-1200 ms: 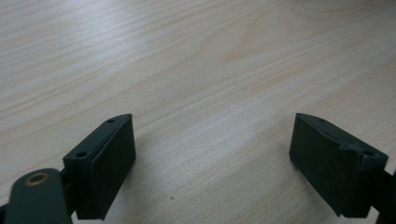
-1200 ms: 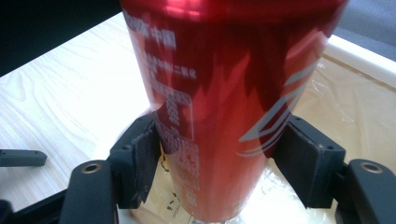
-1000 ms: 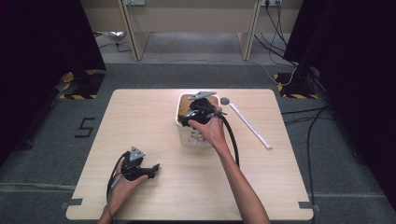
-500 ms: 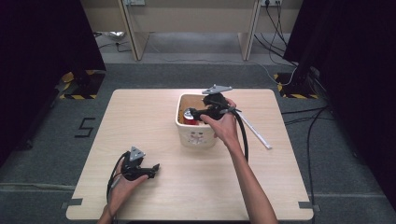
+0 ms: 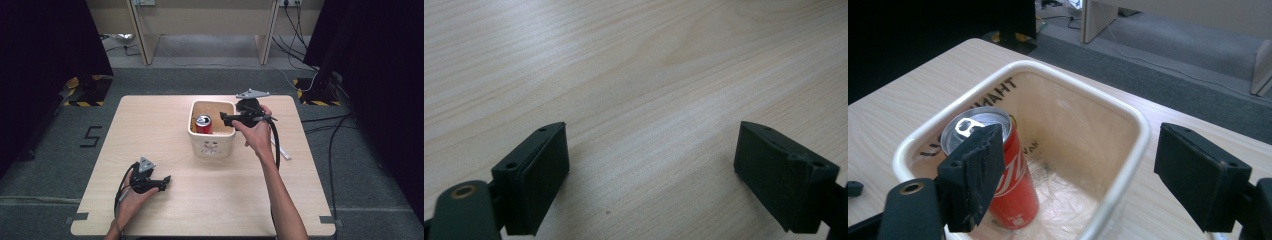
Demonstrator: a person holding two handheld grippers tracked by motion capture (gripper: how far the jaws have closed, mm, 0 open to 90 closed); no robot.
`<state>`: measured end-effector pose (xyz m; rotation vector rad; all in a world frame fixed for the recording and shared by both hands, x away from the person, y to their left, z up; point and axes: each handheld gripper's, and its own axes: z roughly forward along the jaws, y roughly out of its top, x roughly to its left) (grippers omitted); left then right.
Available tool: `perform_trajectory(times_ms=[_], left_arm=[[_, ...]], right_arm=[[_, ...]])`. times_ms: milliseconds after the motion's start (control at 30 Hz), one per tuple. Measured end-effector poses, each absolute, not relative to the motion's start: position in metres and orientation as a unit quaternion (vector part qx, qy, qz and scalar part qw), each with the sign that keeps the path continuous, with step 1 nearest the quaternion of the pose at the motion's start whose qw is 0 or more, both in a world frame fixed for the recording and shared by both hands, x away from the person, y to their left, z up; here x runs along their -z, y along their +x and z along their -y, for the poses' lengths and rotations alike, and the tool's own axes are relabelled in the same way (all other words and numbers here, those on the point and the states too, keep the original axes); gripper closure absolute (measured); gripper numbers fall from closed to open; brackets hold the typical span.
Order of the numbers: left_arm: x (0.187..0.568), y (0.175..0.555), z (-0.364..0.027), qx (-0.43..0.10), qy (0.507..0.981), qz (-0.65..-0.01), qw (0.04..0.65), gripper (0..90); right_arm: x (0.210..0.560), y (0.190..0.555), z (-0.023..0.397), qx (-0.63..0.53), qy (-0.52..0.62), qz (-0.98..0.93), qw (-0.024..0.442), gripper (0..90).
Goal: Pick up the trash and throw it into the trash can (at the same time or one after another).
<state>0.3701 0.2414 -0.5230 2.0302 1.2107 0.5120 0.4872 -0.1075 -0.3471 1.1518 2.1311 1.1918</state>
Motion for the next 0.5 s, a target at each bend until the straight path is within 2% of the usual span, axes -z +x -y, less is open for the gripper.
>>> perform_trajectory(times_ms=[500], left_arm=[[0.523,0.370,-0.241,-0.198,0.785,-0.468,0.354,13.5]], right_arm=[[0.346,0.485,0.144,-0.424,0.444,-0.751,0.243,21.5]])
